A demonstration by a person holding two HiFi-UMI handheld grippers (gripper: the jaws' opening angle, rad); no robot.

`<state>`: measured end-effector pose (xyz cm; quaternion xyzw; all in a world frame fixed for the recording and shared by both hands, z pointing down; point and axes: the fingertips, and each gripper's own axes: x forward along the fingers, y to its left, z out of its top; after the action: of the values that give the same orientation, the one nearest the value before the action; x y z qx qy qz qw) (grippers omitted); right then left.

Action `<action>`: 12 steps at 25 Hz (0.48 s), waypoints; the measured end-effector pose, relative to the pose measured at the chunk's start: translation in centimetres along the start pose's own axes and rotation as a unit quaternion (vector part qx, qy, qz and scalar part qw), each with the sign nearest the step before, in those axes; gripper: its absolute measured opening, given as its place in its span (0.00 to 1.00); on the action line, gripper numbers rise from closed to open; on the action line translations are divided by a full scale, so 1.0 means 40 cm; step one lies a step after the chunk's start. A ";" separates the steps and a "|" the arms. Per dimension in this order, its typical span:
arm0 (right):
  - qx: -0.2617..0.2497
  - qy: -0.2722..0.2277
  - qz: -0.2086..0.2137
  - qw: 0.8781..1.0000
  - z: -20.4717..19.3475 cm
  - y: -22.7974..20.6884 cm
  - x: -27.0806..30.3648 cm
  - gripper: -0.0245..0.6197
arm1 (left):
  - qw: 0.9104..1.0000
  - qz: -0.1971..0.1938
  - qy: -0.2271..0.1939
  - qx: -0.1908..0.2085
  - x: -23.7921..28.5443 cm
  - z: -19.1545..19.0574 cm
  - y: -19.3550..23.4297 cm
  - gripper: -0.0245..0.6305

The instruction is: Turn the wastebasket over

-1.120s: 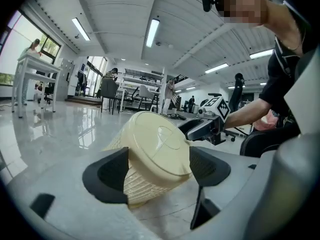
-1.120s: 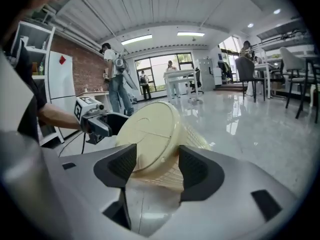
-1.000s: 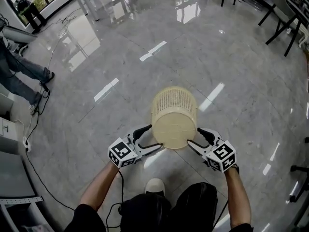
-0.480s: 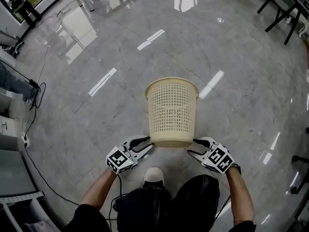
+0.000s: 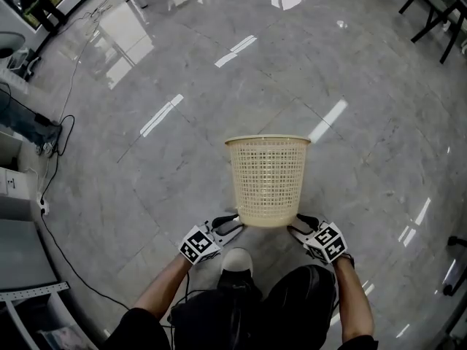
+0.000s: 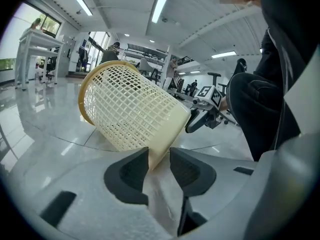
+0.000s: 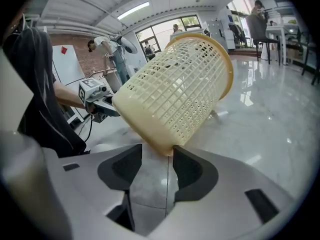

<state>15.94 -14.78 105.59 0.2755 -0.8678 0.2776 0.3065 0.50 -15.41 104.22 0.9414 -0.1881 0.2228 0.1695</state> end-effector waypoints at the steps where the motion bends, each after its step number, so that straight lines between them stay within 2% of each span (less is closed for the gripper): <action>1: 0.001 -0.003 0.000 1.000 -0.001 0.002 0.001 0.35 | 1.000 0.002 0.001 -0.002 0.000 -0.008 0.000 0.22; 8: -0.002 -0.007 -0.003 1.000 0.001 -0.010 0.005 0.35 | 1.000 0.001 -0.009 -0.029 -0.004 -0.015 0.015 0.22; 12: 0.004 -0.008 -0.014 1.000 -0.013 -0.027 -0.038 0.35 | 0.999 0.018 -0.026 -0.040 -0.046 0.011 0.036 0.24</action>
<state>17.83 -14.73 105.22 0.2912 -0.8652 0.2743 0.3024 -1.49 -16.32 103.29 0.9357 -0.2185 0.1934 0.1982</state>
